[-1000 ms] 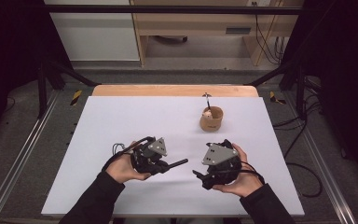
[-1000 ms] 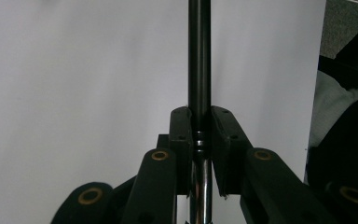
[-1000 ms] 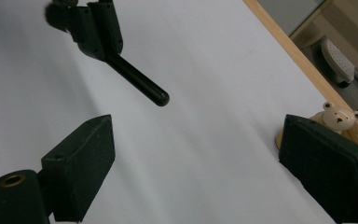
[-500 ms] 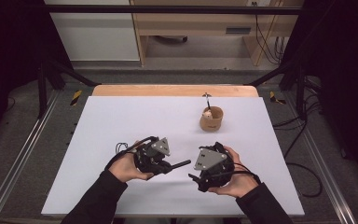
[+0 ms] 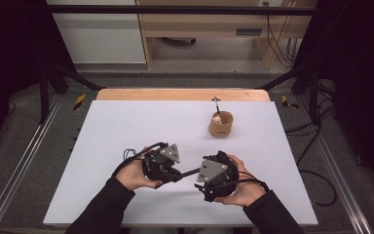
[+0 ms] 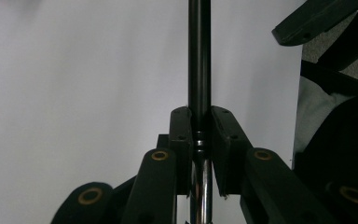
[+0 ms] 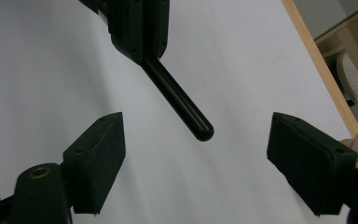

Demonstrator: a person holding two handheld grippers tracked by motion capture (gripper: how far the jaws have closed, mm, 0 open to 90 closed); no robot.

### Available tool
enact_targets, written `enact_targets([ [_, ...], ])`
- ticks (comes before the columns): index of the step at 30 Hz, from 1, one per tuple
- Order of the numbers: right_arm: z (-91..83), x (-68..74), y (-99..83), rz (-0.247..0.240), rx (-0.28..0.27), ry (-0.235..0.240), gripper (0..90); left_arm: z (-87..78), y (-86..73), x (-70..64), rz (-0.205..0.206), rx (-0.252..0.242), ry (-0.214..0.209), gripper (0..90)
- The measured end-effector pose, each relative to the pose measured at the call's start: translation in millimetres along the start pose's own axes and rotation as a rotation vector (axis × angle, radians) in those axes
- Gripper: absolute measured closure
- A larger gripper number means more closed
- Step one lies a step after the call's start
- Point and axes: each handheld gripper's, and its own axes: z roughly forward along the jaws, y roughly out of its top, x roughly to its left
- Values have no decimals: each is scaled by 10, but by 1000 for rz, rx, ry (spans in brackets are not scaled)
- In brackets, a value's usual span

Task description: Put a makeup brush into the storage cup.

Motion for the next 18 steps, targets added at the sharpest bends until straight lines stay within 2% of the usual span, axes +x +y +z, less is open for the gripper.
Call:
enact_targets([
  [6, 54, 33, 6, -51, 20, 9, 241, -2, 19, -15, 4, 6, -8, 788],
  [13, 93, 73, 14, -86, 21, 23, 271, -9, 29, -21, 1, 15, -17, 788],
  [18, 116, 85, 22, -95, 21, 17, 287, -5, 40, -33, 3, 27, -20, 788],
])
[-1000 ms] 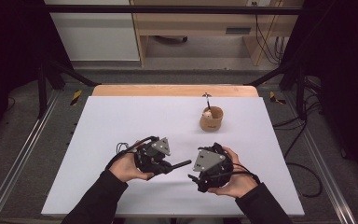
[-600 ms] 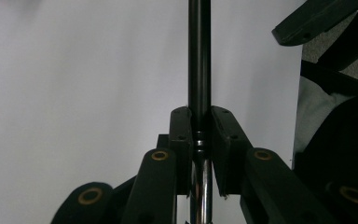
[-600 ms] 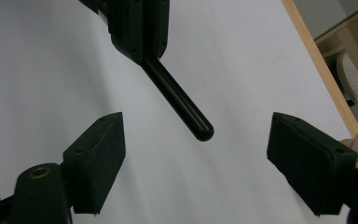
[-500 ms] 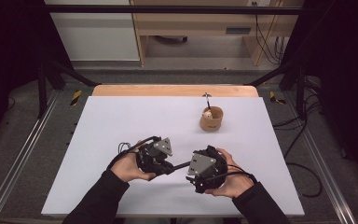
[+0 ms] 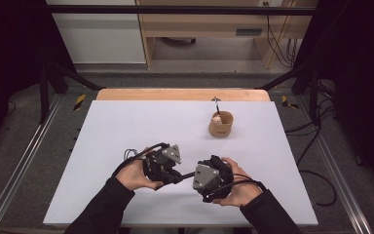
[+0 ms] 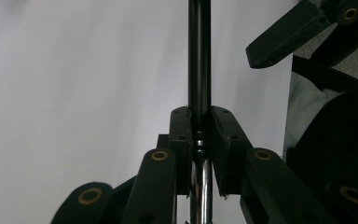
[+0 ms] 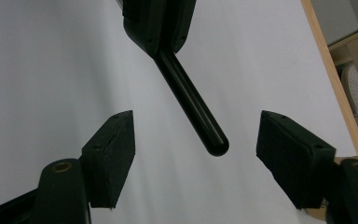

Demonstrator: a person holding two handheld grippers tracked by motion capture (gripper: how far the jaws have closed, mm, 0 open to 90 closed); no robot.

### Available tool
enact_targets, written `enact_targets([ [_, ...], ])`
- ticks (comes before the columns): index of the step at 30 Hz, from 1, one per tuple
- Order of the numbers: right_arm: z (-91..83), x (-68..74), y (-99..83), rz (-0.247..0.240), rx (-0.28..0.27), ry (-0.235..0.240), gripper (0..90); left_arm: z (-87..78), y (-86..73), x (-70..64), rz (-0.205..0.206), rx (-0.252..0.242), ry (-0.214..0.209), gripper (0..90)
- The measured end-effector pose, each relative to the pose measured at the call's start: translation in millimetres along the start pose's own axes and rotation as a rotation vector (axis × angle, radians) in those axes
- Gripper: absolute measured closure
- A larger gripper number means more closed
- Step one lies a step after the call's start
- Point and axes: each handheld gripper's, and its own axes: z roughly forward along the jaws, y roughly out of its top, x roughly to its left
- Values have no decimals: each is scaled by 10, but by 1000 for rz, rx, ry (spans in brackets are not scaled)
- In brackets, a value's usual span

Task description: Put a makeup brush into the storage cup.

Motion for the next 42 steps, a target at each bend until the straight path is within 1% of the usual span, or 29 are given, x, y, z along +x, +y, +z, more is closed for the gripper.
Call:
enact_targets([
  [2, 3, 3, 6, -1, 1, 6, 298, 7, 4, -2, 0, 1, -4, 788],
  [5, 17, 4, 6, -16, -2, 9, 319, 14, 9, -4, 3, 9, -6, 788],
  [7, 22, 5, 7, -17, -3, 12, 329, 18, 12, -7, 5, 16, -6, 788],
  [8, 24, 6, 8, -16, -4, 14, 336, 25, 11, -8, 4, 11, -12, 788],
  [9, 25, 6, 10, -15, -2, 23, 344, 31, 15, -11, 4, 13, -12, 788],
  [10, 32, -5, 9, -35, 0, 23, 352, 35, 17, -12, 5, 15, -13, 788],
  [11, 34, -2, 12, -42, 6, 18, 361, 38, 21, -13, 6, 18, -17, 788],
  [12, 41, 0, 15, -47, 1, 23, 369, 34, 28, -15, 9, 29, -14, 788],
  [14, 49, -3, 23, -62, 9, 34, 394, 43, 33, -19, 7, 28, -19, 788],
  [15, 55, 1, 28, -66, 11, 28, 407, 47, 36, -19, 8, 31, -20, 788],
  [16, 60, 9, 34, -61, 10, 39, 418, 51, 38, -19, 9, 33, -21, 788],
  [17, 70, 19, 37, -59, 4, 30, 427, 55, 38, -23, 5, 35, -18, 788],
  [18, 71, 18, 38, -71, 11, 41, 436, 57, 39, -25, 3, 35, -19, 788],
  [19, 78, 27, 40, -71, 11, 38, 442, 59, 40, -25, 3, 36, -19, 788],
  [20, 80, 25, 39, -88, 19, 38, 451, 58, 41, -24, 3, 36, -19, 788],
  [22, 89, 31, 40, -102, 22, 38, 470, 57, 44, -20, 10, 37, -20, 788],
  [23, 92, 28, 40, -118, 21, 40, 478, 54, 46, -19, 12, 42, -19, 788],
  [27, 104, 38, 49, -147, 27, 37, 506, 60, 45, -26, 4, 42, -27, 788],
  [30, 116, 47, 55, -164, 33, 31, 528, 71, 50, -33, 0, 38, -28, 788],
  [31, 123, 54, 58, -162, 32, 26, 533, 73, 54, -35, -1, 40, -31, 788],
  [32, 124, 53, 56, -173, 33, 31, 542, 75, 58, -39, -1, 42, -33, 788],
  [33, 124, 58, 60, -174, 39, 29, 551, 75, 63, -40, 0, 47, -36, 788],
  [34, 129, 54, 61, -193, 38, 28, 560, 76, 67, -42, 1, 48, -32, 788],
  [35, 130, 65, 61, -186, 43, 28, 571, 78, 69, -45, 1, 48, -32, 788],
  [36, 133, 68, 61, -193, 44, 23, 579, 74, 73, -41, 8, 54, -33, 788],
  [37, 136, 65, 63, -198, 43, 30, 589, 76, 74, -47, 3, 49, -33, 788],
  [40, 141, 76, 64, -196, 49, 28, 613, 71, 82, -55, 2, 55, -38, 788],
  [41, 142, 76, 67, -200, 51, 29, 619, 71, 84, -58, 2, 55, -38, 788],
  [42, 146, 72, 69, -214, 50, 32, 626, 71, 85, -61, 1, 54, -38, 788],
])
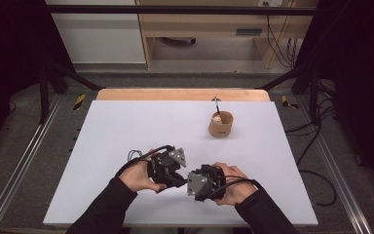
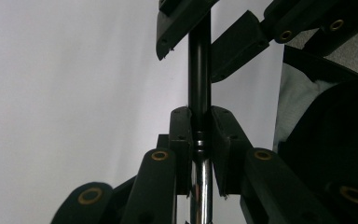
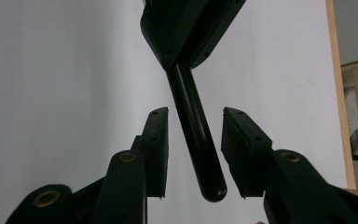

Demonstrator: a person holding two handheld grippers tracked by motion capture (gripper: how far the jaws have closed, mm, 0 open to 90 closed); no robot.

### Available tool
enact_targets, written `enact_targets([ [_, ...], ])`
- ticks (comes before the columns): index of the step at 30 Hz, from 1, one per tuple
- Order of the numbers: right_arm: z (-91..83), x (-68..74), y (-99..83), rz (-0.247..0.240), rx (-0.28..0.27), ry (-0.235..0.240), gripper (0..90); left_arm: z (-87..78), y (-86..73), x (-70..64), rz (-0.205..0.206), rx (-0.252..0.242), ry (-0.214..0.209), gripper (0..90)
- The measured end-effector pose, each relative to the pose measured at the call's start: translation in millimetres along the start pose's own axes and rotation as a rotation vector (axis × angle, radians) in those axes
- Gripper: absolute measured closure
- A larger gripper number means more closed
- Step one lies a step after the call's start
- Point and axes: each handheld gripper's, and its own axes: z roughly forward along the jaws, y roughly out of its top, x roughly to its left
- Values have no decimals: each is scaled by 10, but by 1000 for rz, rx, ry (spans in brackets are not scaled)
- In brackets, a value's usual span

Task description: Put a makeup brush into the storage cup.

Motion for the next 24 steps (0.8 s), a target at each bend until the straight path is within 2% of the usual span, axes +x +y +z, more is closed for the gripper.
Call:
enact_targets([
  [4, 15, 12, 15, -14, 6, 4, 659, -3, 4, -2, 7, 6, -2, 788],
  [6, 20, 18, 18, -18, 11, 4, 672, 12, -1, -12, 4, -11, 0, 788],
  [10, 24, 17, 24, -24, 6, -1, 695, 21, 4, -27, 2, -11, -8, 788],
  [12, 26, 17, 26, -28, 7, 3, 702, 13, 11, -27, 7, 1, -6, 788],
  [15, 27, 16, 23, -38, 4, 4, 725, 21, 4, -25, 1, -16, -7, 788],
  [23, 26, 12, 19, -53, 1, 10, 736, 11, 9, -16, 8, -1, -9, 788],
  [24, 25, 14, 18, -47, 3, 12, 737, 21, 4, -18, 6, -15, -6, 787],
])
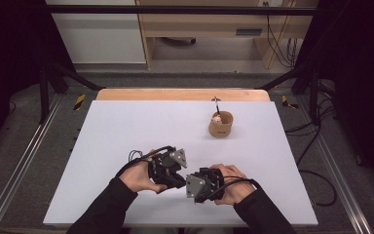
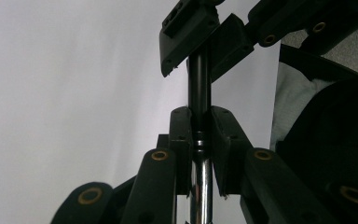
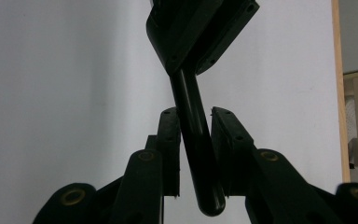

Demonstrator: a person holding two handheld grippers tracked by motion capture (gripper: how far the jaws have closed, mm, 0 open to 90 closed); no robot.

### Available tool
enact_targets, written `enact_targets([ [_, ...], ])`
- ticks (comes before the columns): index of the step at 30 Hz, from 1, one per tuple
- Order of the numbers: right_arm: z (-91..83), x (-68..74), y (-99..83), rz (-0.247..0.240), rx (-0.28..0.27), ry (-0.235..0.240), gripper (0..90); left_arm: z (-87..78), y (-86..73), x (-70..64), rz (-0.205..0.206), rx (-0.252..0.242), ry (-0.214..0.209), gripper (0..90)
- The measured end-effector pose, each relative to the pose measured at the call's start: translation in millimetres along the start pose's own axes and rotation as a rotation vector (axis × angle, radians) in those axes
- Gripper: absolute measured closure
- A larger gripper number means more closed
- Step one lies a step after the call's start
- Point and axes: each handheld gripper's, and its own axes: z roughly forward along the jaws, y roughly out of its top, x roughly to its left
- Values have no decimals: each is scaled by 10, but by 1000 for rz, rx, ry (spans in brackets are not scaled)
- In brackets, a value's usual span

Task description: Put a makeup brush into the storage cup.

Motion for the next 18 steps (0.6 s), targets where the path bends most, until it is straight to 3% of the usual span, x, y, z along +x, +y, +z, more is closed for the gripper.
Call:
enact_targets([
  [18, -14, -8, -12, 1, -5, 35, 787, -53, -3, 9, 17, -16, 8, 766],
])
